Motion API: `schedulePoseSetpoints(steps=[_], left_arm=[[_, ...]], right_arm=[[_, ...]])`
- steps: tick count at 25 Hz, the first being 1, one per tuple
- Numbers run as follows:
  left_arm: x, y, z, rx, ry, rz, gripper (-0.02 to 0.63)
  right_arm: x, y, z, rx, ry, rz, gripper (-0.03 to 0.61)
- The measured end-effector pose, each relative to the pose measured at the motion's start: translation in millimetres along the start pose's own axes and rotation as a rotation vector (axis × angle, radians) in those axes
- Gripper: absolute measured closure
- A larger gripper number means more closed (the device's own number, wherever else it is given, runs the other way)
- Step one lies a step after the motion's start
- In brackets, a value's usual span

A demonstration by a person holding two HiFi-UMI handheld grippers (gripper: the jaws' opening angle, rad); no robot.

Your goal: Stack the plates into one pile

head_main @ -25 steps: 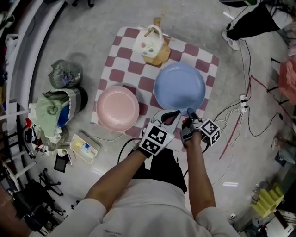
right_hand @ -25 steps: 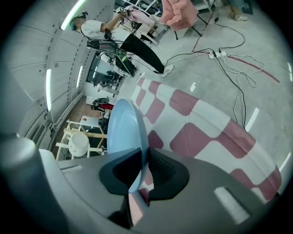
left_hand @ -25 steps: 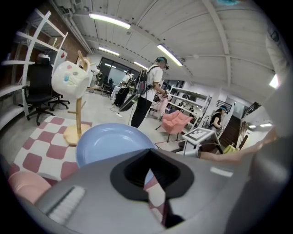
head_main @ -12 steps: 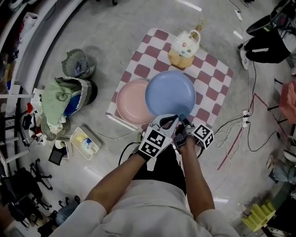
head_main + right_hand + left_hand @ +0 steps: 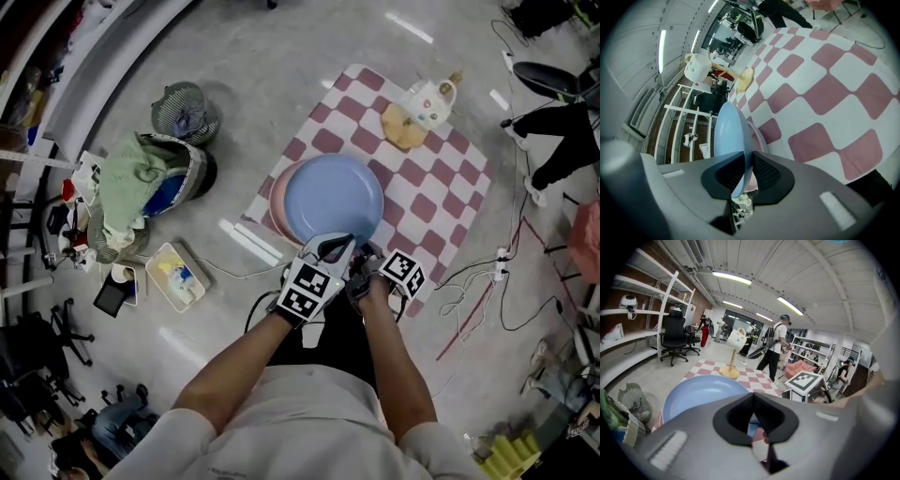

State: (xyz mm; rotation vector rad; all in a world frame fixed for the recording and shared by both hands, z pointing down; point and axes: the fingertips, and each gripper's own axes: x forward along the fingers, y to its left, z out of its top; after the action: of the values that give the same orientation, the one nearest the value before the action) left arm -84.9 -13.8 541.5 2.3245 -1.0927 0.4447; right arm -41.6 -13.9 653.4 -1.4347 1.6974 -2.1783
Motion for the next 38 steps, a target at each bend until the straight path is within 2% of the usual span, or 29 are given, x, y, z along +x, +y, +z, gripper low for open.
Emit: schedulePoseSetpoints(steps=[7, 17, 28, 31, 35, 38], left_arm=[[-22.8, 23.8, -16.3, -0.037, -0.003, 0.05, 0.607], [-26.0, 44.1, -24.6, -0.061, -0.012, 0.092, 0.607], [-17.2, 44.7, -11.9, -0.038, -0.01, 0.088, 0.607], [-17.1, 43.2, -7.6, -0.035, -0.007, 0.084, 0.607], [-17.3, 36.6, -1.7, -0.039, -0.009, 0.067, 0.607], [-18.8, 34.6, -1.5, -0.041, -0.001, 0.057, 0.607]], right_arm=[[27.7, 2.7, -26.4, -0.041, 0.055, -0.017, 0.52], [50.9, -8.9, -30.7, -0.049, 0.111, -0.045, 0.517], [50.7, -11.1, -31.6, -0.397, 0.243, -0.237, 0.514], [48.2, -11.9, -31.9, -0.484, 0.275, -0.283, 0.494], [35.3, -16.2, -24.7, -0.505, 0.254, -0.306, 0.483], [21.9, -8.5, -17.3, -0.498, 0.212, -0.285, 0.486]])
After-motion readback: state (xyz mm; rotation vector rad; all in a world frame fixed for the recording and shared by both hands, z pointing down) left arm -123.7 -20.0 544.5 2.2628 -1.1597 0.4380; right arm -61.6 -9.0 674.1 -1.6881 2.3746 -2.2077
